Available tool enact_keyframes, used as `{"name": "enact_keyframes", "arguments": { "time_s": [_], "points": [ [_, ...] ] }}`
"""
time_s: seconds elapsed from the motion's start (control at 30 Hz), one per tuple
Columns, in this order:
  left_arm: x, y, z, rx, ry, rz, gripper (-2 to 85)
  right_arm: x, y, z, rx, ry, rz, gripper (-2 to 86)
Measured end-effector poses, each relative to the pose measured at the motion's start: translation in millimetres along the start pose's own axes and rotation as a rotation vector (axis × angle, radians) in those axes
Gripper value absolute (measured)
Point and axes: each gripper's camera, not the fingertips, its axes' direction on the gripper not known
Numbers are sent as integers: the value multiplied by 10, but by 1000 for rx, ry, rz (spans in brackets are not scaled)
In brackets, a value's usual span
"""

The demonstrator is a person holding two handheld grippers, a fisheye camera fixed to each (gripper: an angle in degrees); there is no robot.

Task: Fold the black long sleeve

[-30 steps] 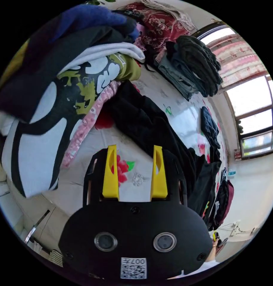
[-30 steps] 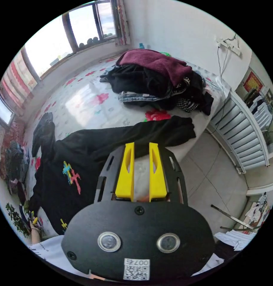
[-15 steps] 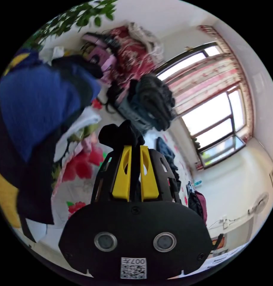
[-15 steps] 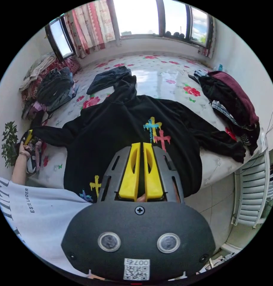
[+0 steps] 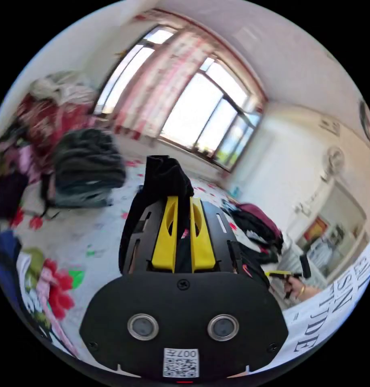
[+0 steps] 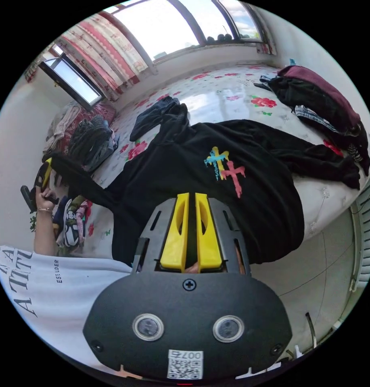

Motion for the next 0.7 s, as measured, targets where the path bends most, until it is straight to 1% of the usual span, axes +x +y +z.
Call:
{"name": "enact_keyframes", "arguments": {
  "time_s": [0.07, 0.1, 0.13, 0.17, 0.2, 0.23, 0.33, 0.4, 0.47, 0.57, 0.7],
  "points": [
    [927, 26, 611, -132, 205, 221, 62, 157, -32, -135, 45, 0, 18, 15],
    [1138, 93, 783, -172, 253, 262, 77, 282, -41, -203, 70, 11, 36, 21],
    [1510, 297, 1154, -272, 319, 319, 107, 421, -43, -240, 85, 29, 64, 26],
    [1808, 579, 1559, -416, 379, 360, 148, 497, -43, -246, 86, 36, 83, 29],
    [1913, 735, 1754, -500, 390, 365, 169, 651, -44, -243, 75, 37, 122, 33],
    [2029, 1044, 2023, -605, 377, 345, 172, 796, -40, -231, 65, 17, 154, 37],
    [2010, 1657, 2127, -654, 336, 273, 160, 1084, -61, -151, 36, -61, 207, 44],
    [1849, 1940, 2054, -680, 270, 214, 151, 1177, -145, -51, 10, -89, 201, 48],
    [1563, 2248, 1956, -751, 157, 162, 146, 1230, -299, 81, -14, -111, 177, 54],
    [1232, 2471, 1841, -807, 26, 85, 144, 1269, -678, 333, -36, -155, 131, 68],
    [1055, 2585, 1831, -830, -76, 25, 143, 1299, -1223, 846, -120, -218, 114, 77]
  ]
}}
